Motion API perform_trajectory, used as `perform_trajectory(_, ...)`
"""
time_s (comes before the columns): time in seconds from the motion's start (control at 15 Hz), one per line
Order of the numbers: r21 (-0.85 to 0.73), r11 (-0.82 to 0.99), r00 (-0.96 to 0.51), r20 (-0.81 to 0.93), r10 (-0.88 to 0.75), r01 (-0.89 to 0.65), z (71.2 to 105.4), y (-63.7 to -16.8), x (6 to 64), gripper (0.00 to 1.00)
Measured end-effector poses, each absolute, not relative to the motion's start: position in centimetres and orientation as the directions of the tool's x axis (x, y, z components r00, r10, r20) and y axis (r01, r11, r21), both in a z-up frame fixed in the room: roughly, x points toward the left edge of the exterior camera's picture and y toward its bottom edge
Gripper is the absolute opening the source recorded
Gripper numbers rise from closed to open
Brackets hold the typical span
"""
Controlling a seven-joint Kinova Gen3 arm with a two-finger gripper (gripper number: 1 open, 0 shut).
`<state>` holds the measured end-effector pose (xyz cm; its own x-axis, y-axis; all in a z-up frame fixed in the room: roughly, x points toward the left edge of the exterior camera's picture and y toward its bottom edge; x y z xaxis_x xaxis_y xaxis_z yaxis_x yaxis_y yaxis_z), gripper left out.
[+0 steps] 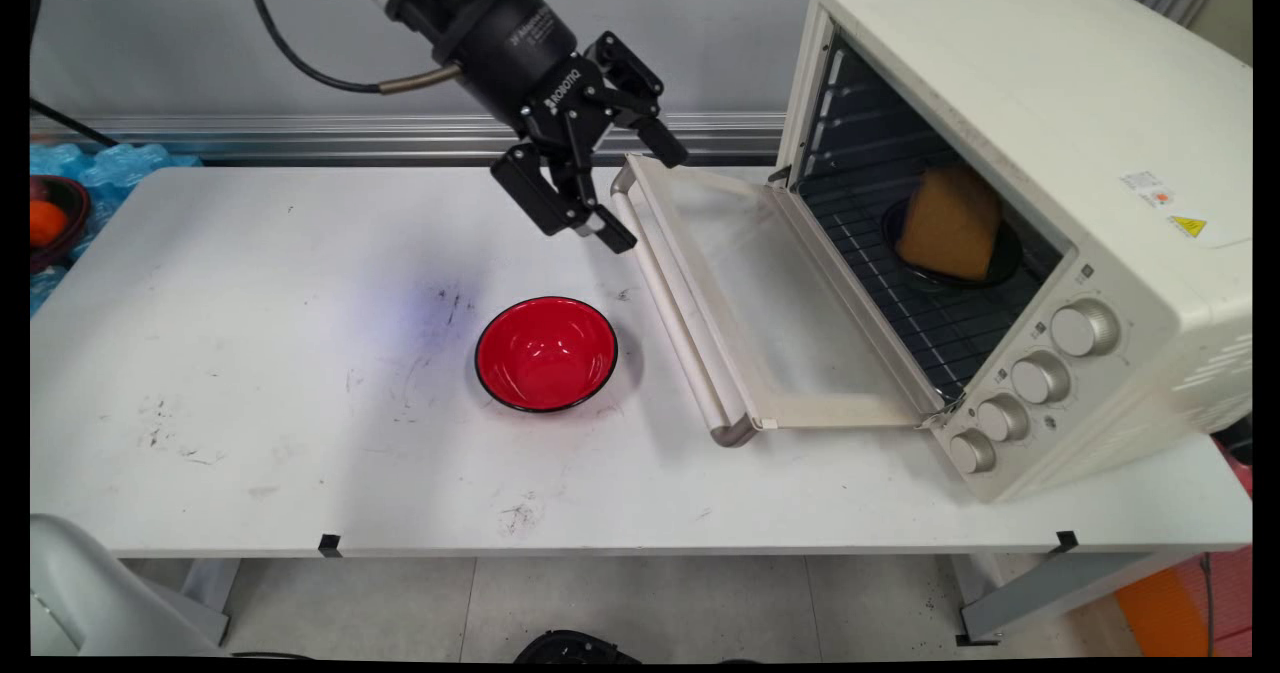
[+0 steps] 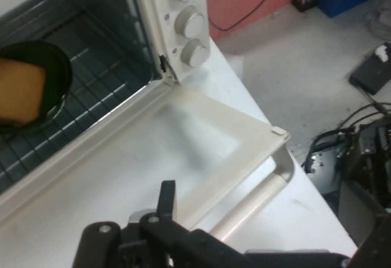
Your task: Close the oven
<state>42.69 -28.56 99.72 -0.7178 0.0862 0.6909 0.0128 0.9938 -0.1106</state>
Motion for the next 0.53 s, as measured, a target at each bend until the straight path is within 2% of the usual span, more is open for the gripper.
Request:
perform_trajectory(0.27,-0.080,0.997,-0.715,0.696,0.062,0.009,100.1,-28.1,43.4,1.00)
perform_trajectory(0.53,-0.050,0.996,-0.728,0.685,-0.019,-0.073,99.2,-28.2,44.2,1.00)
